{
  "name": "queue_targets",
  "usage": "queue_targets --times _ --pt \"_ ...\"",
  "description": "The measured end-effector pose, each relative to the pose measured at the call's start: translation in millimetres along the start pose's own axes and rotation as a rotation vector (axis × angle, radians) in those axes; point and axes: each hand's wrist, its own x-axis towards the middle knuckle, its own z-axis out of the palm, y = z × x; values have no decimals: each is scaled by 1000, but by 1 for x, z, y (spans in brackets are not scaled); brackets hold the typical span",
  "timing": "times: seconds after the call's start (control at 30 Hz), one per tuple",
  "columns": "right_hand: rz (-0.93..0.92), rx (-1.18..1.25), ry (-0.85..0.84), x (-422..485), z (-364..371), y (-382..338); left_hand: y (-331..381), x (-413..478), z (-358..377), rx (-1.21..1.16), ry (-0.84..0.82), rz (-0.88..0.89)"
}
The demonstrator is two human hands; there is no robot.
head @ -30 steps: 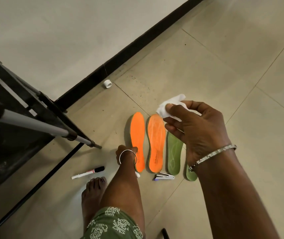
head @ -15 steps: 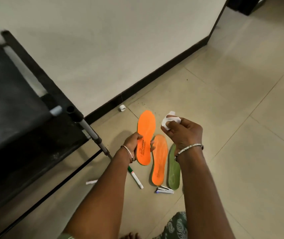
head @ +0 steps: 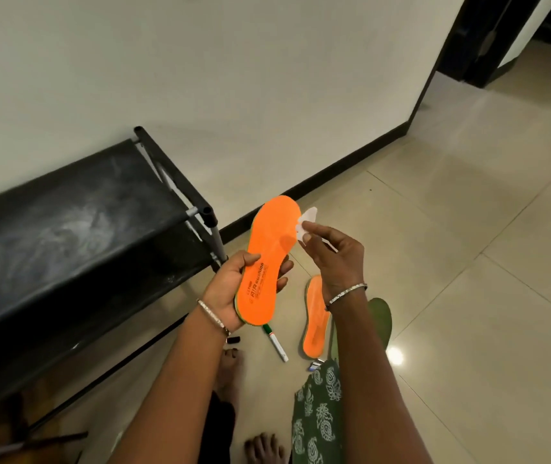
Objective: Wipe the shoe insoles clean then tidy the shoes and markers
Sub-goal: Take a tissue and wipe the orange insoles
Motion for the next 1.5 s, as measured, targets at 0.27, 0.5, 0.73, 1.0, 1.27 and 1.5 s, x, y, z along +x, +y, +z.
queue_targets --times 0.27,0.5,0.73,1.0,1.27,1.5 --pt "-12 -34 -113 -8 -4 -10 -5 -1 10 -86 34 166" --pt "-163 -270 -219 20 4 -3 19 40 22 -52 8 234" --pt "-536 -756 -132 30 10 15 20 56 30 -80 -2 239" --pt "-359 -786 -568 25 11 -2 29 61 18 -62 -36 182" --pt "-573 -998 -201 25 26 0 25 56 24 -27 -44 152" --pt "-264 -917 -659 27 8 -24 27 60 19 -33 -75 176"
